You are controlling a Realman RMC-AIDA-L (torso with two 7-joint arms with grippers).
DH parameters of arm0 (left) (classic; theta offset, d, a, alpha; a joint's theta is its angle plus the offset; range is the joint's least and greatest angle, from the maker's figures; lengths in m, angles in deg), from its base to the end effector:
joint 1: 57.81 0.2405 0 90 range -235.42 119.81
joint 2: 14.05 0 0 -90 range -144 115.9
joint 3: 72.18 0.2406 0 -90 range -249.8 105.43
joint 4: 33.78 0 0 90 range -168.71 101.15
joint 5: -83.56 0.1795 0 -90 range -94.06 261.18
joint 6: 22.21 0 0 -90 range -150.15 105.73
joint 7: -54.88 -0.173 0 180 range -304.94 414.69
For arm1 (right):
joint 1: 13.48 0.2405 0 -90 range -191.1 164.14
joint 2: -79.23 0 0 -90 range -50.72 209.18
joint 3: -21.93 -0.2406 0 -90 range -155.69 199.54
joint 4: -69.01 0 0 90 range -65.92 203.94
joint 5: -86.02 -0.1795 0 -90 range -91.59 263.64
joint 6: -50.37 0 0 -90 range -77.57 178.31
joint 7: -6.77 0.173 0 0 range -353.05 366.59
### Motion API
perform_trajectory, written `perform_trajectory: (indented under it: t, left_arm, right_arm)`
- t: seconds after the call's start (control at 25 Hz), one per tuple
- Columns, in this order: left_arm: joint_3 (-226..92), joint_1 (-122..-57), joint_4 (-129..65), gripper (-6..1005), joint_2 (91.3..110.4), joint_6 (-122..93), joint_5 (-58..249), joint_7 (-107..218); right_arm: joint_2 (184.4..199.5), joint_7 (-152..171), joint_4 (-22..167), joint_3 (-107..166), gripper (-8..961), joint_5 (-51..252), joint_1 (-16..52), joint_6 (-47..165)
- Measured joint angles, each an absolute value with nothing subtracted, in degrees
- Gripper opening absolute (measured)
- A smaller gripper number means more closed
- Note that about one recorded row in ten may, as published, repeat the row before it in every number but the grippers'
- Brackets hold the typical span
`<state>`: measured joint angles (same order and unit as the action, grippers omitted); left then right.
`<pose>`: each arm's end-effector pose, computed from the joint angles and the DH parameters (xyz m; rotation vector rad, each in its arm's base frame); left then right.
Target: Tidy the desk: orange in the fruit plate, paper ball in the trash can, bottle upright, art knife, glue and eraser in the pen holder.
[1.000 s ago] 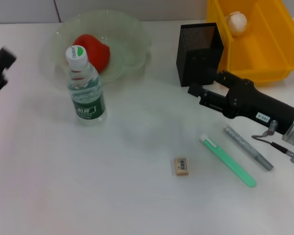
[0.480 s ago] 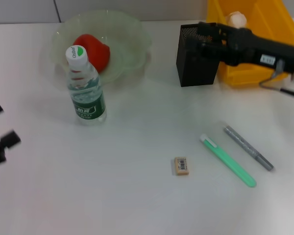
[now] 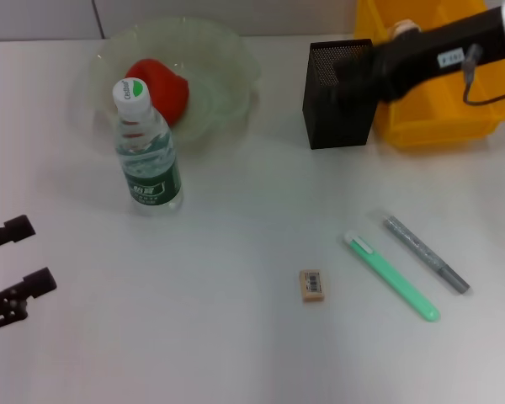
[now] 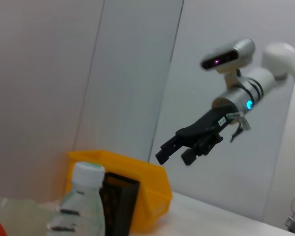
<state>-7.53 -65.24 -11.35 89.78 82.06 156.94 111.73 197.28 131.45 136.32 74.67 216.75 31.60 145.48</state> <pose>-0.2911 0.1953 0.0563 -2.5121 -0.5506 -1.0212 0.1244 0.3584 0.0148 -2.8421 0.7263 0.1538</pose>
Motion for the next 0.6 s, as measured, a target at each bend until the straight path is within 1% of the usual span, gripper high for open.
perform_trajectory:
  t: [0.08, 0.12, 0.16, 0.2, 0.6]
  left_arm:
    - [-7.61, -65.52, -11.03, 788, 89.93, 82.06, 158.11, 112.36]
    - [-7.61, -65.52, -11.03, 788, 89.93, 82.06, 158.11, 112.36]
    - [-7.63, -65.74, -10.8, 788, 90.02, 82.04, 158.65, 112.72]
    - [-7.63, -65.74, -10.8, 788, 90.02, 82.04, 158.65, 112.72]
    - [-7.76, -66.42, -10.26, 788, 90.68, 81.69, 160.64, 113.81]
  right_arm:
    - [197.35, 133.13, 137.24, 75.99, 788, 219.83, 32.65, 146.75]
    - [197.78, 135.04, 138.68, 78.48, 788, 224.13, 34.25, 148.39]
    - [197.78, 135.04, 138.68, 78.48, 788, 224.13, 34.25, 148.39]
    - [198.17, 136.5, 139.6, 81.79, 788, 226.54, 35.14, 149.59]
    - [198.75, 143.35, 140.06, 95.01, 789, 230.84, 35.4, 150.16]
